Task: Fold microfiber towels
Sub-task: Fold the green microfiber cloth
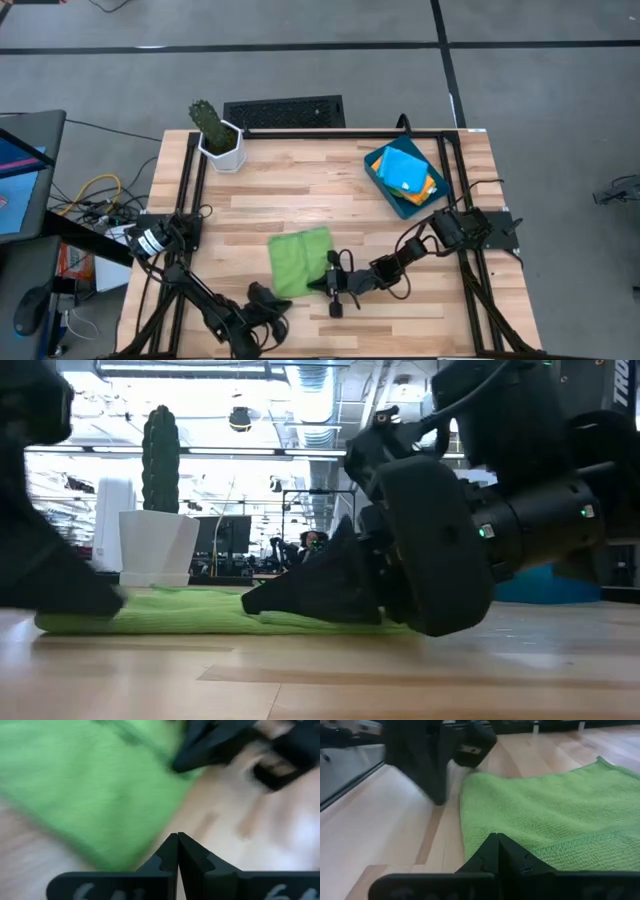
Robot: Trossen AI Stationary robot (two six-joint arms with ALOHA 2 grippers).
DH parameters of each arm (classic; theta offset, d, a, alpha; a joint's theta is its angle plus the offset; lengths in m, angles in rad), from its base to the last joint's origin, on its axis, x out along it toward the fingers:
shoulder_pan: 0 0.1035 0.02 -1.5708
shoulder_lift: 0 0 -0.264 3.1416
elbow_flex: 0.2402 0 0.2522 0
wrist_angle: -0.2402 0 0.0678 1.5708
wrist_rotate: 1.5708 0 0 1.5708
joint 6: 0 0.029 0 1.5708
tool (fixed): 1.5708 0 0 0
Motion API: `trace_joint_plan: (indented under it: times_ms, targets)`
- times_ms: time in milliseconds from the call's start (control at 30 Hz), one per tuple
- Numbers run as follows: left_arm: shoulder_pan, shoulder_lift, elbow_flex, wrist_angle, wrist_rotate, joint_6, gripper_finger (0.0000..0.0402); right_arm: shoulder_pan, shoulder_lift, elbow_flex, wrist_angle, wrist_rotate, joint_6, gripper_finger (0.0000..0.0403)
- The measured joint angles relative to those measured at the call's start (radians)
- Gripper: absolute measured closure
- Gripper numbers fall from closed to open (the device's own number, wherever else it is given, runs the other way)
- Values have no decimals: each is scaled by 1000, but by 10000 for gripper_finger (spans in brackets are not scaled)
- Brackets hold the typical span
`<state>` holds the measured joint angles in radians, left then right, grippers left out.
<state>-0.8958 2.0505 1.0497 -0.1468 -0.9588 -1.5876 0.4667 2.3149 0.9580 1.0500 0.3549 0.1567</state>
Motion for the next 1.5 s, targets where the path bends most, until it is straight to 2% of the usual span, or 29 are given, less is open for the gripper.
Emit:
trace_joint_plan:
  times_ms: [167, 300, 367, 433, 533, 667, 733, 867, 967, 1167, 1400, 1500]
  targets:
    - [17, 0, 102, -400, 66, -172, 401, 3, 3, 25, -6, -8, -11, 382]
    - [-25, -3, 206, -726, 26, -400, 401, 3, 3, 35, -6, 8, 7, 379]
    - [-54, -4, 248, -825, -1, -522, 402, 3, 3, 45, -5, 21, 3, 376]
    - [-70, -4, 267, -838, 20, -550, 401, 3, 3, 61, -2, 21, -3, 375]
    - [-95, -4, 270, -772, 58, -561, 401, 2, 3, 82, -1, 16, -30, 376]
    - [-113, -4, 257, -710, -165, -599, 401, 2, 3, 117, 5, 33, -95, 381]
    - [-81, -4, 238, -688, -195, -578, 401, -10, 3, 119, -11, 32, -87, 383]
    - [10, 54, 221, -623, -112, -466, 401, -22, 3, 118, -25, 34, -72, 379]
    - [50, 108, 230, -577, 5, -452, 401, -16, 3, 118, -22, 32, -73, 376]
    - [31, 155, 254, -598, 42, -452, 402, -5, 3, 118, -8, 39, -101, 383]
    - [-7, 120, 257, -793, 214, -418, 402, -82, -13, 123, -1, 21, -150, 377]
    - [-7, 95, 252, -834, 221, -404, 402, -123, -13, 124, -12, -35, -86, 374]
